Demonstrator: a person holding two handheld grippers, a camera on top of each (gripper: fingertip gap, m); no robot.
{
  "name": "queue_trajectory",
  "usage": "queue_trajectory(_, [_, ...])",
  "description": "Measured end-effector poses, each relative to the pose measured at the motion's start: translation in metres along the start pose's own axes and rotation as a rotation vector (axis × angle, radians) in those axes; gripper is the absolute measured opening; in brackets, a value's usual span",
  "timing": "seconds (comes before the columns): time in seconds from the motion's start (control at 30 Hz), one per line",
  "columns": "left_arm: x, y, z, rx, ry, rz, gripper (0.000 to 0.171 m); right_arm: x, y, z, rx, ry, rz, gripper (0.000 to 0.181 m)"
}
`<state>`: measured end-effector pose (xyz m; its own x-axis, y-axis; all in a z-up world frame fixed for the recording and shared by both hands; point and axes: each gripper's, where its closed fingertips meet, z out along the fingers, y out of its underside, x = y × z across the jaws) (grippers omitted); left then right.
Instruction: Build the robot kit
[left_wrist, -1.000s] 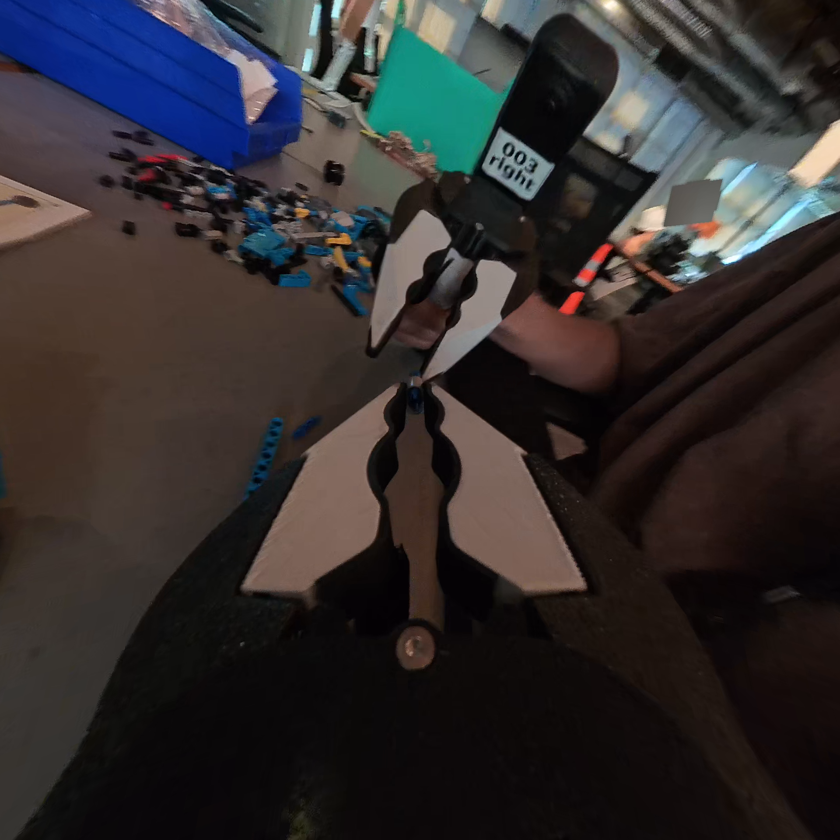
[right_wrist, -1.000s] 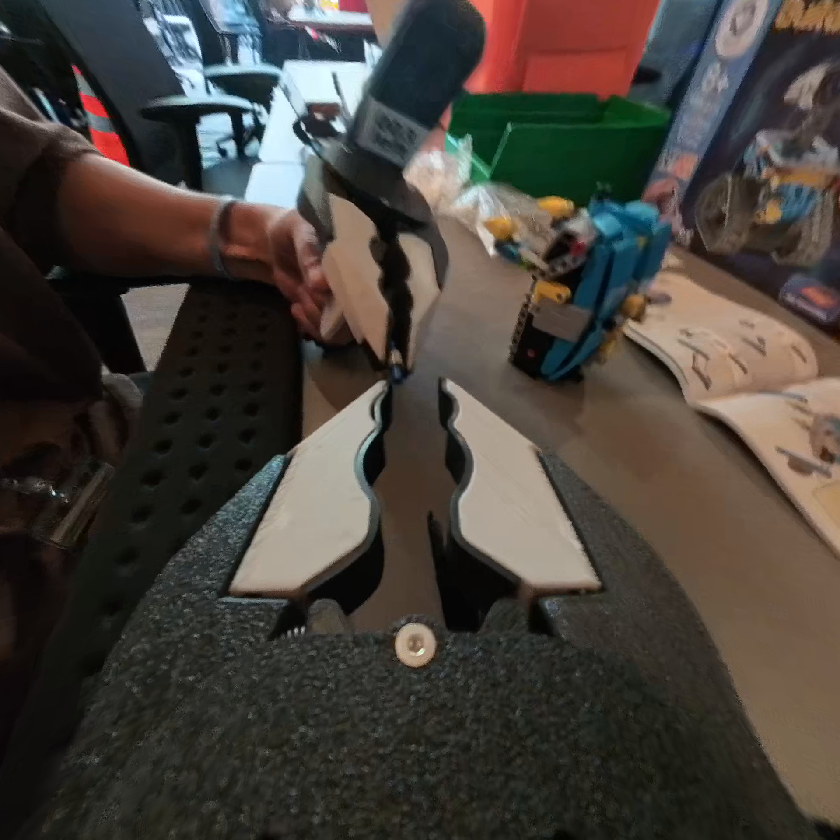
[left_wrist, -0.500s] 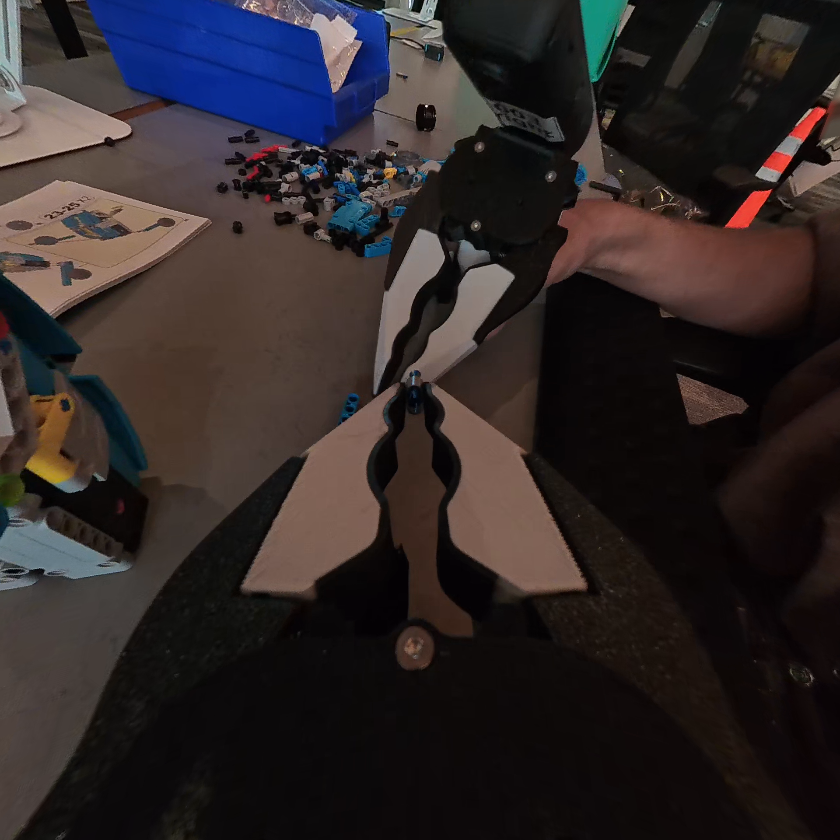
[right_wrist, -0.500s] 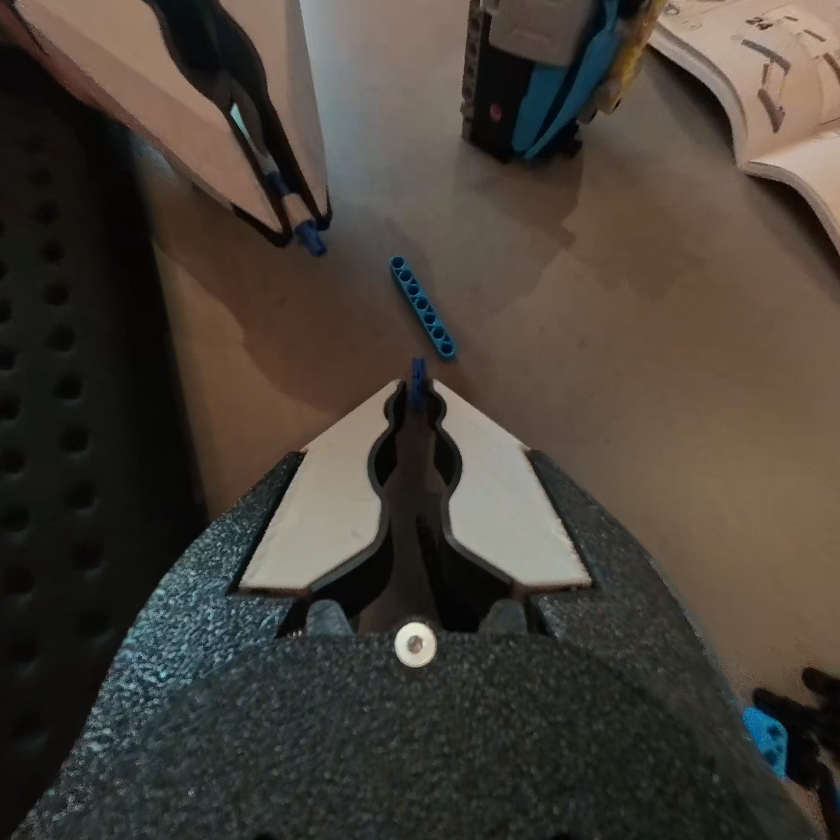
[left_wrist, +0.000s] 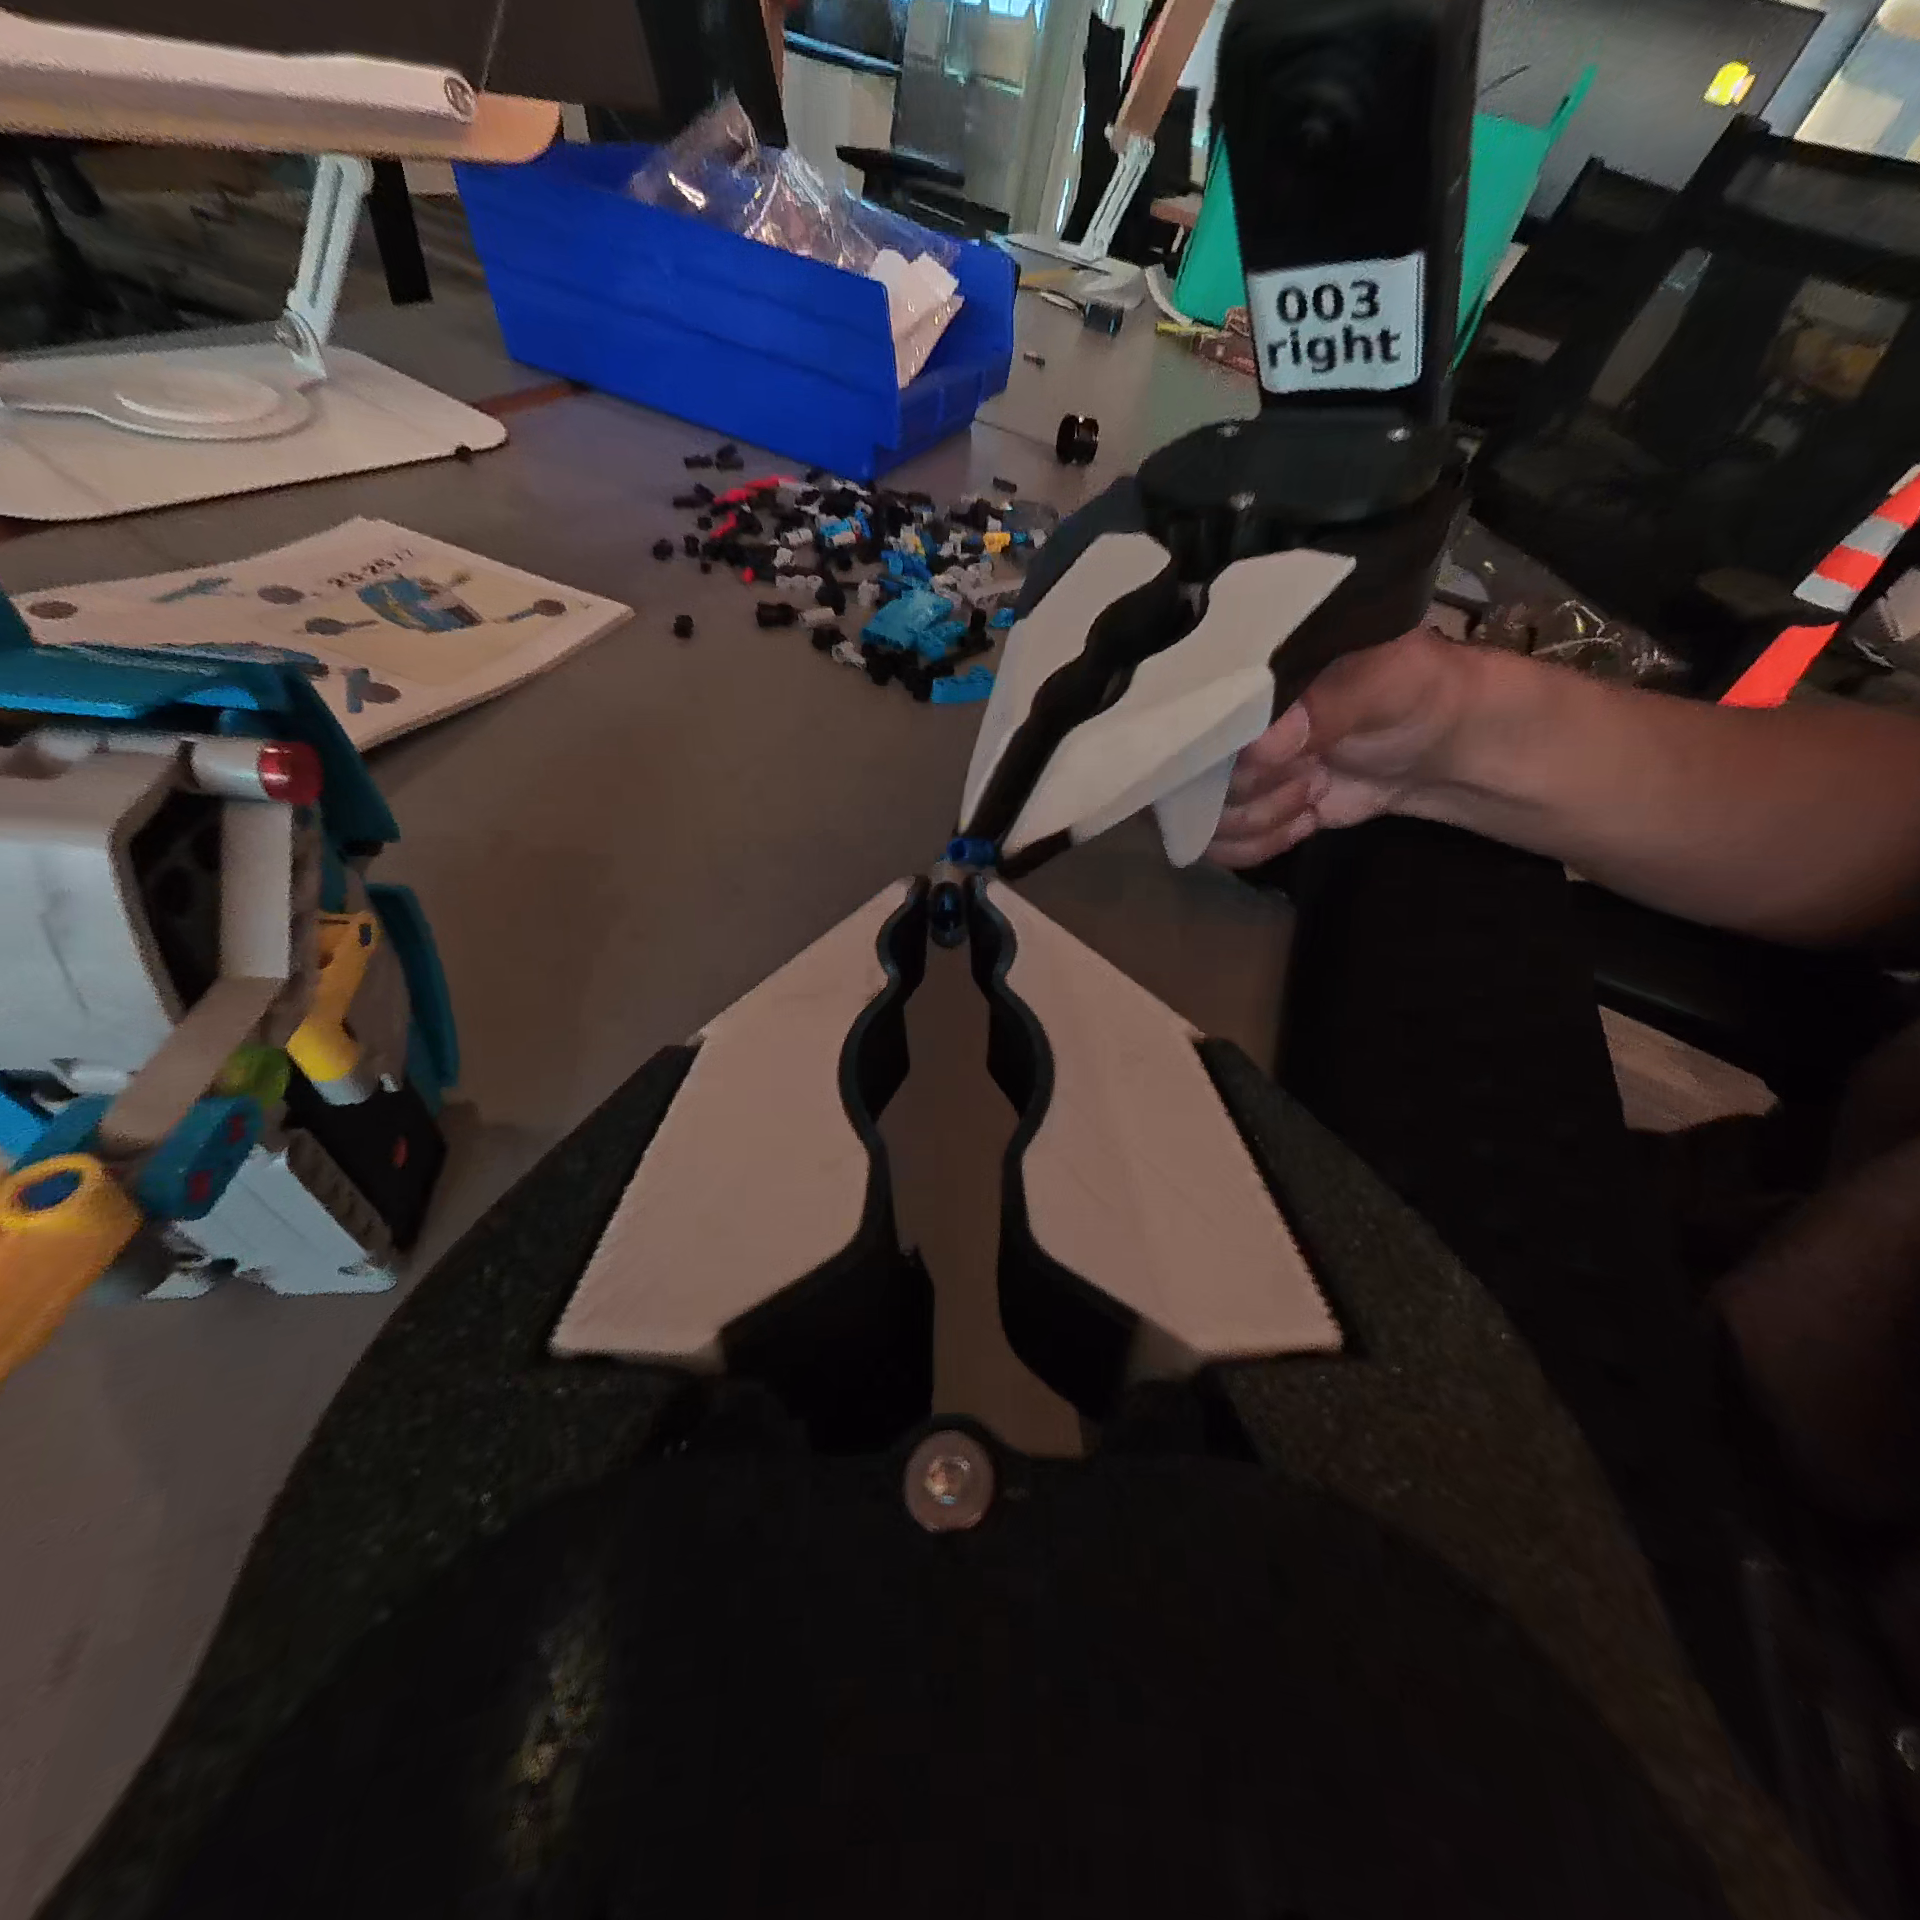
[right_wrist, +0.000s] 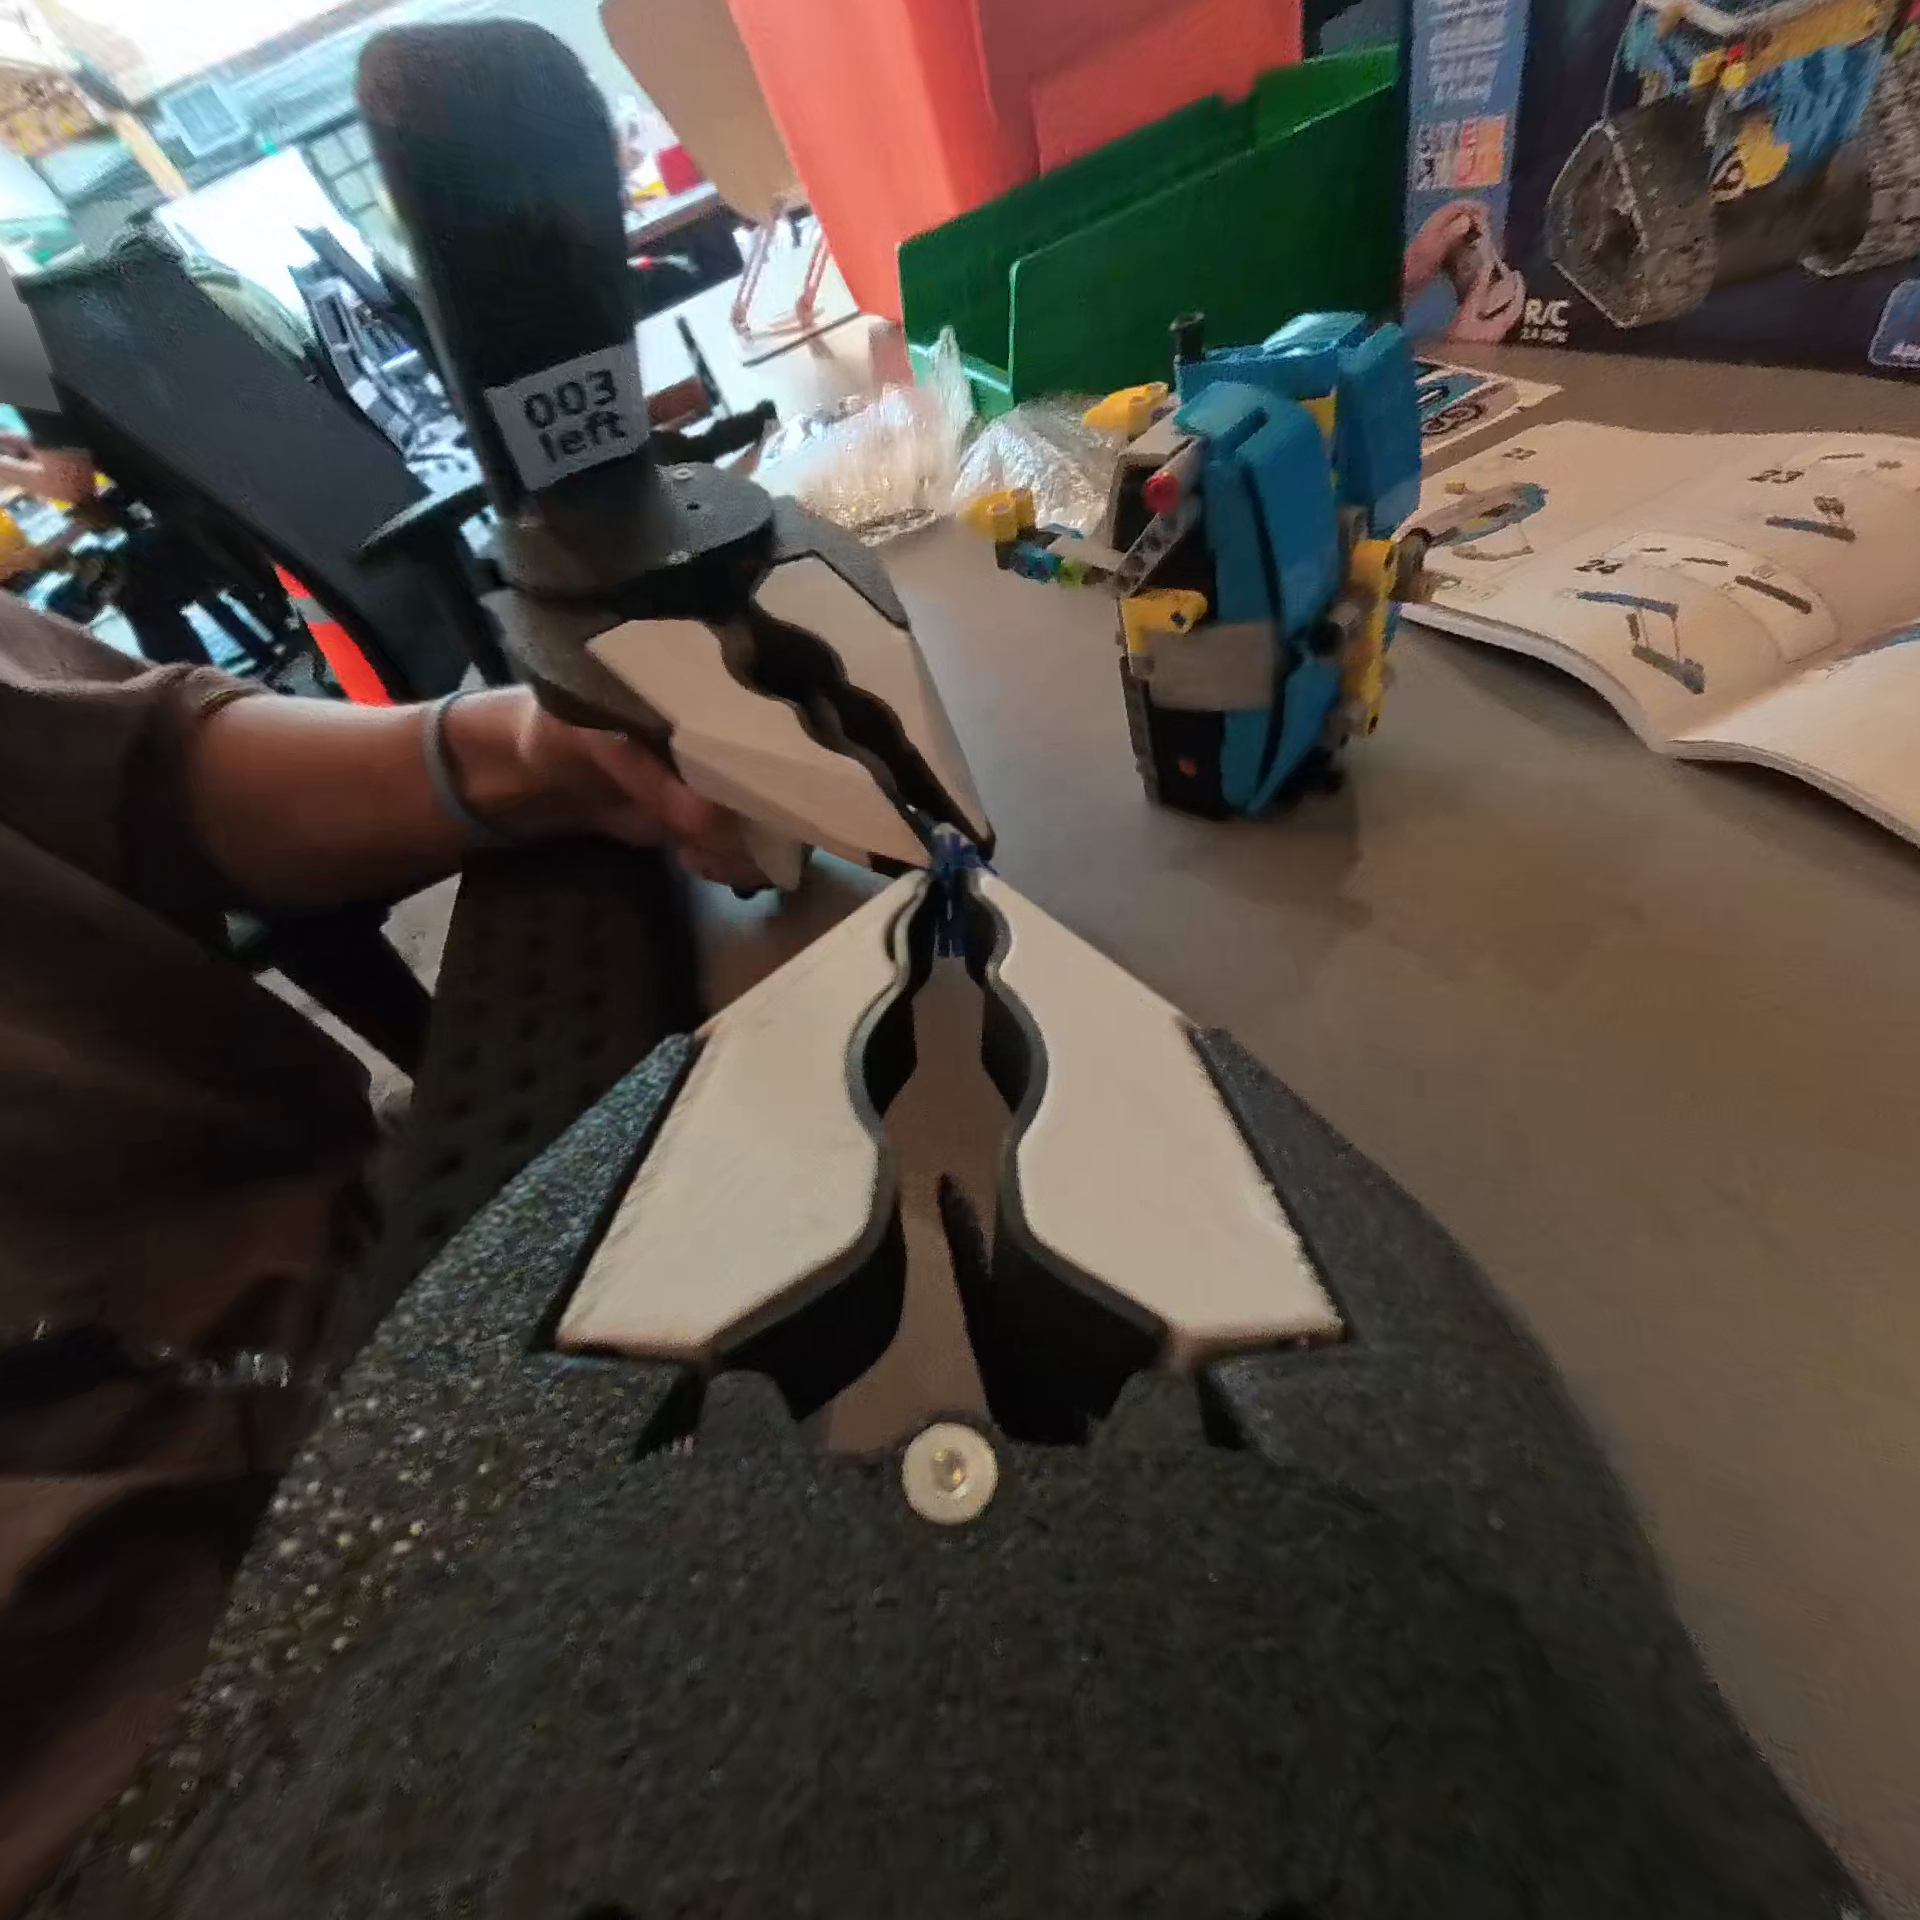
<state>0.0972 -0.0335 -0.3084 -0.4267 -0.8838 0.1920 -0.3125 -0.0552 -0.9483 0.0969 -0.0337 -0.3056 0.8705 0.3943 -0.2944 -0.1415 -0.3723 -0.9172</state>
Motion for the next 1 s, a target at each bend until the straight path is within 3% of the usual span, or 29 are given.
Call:
queue_trajectory(0.5, [-0.007, -0.002, -0.001, 0.003, -0.104, 0.101, 0.007, 0.003, 0.003, 0.008, -0.003, 0.016, 0.073, 0.004])
queue_trajectory(0.77, [-0.001, -0.011, -0.006, 0.055, -0.04, 0.071, 0.007, -0.004, 0.012, 0.011, -0.048, -0.015, 0.064, 0.0])
queue_trajectory(0.93, [0.002, 0.001, 0.001, -0.014, -0.058, 0.147, 0.007, -0.003, 0.011, 0.008, -0.049, -0.001, 0.019, 0.0])
queue_trajectory(1.0, [-0.008, 0.003, -0.001, -0.03, -0.103, 0.152, 0.007, 0.009, 0.017, 0.005, -0.09, 0.069, -0.025, 0.0])
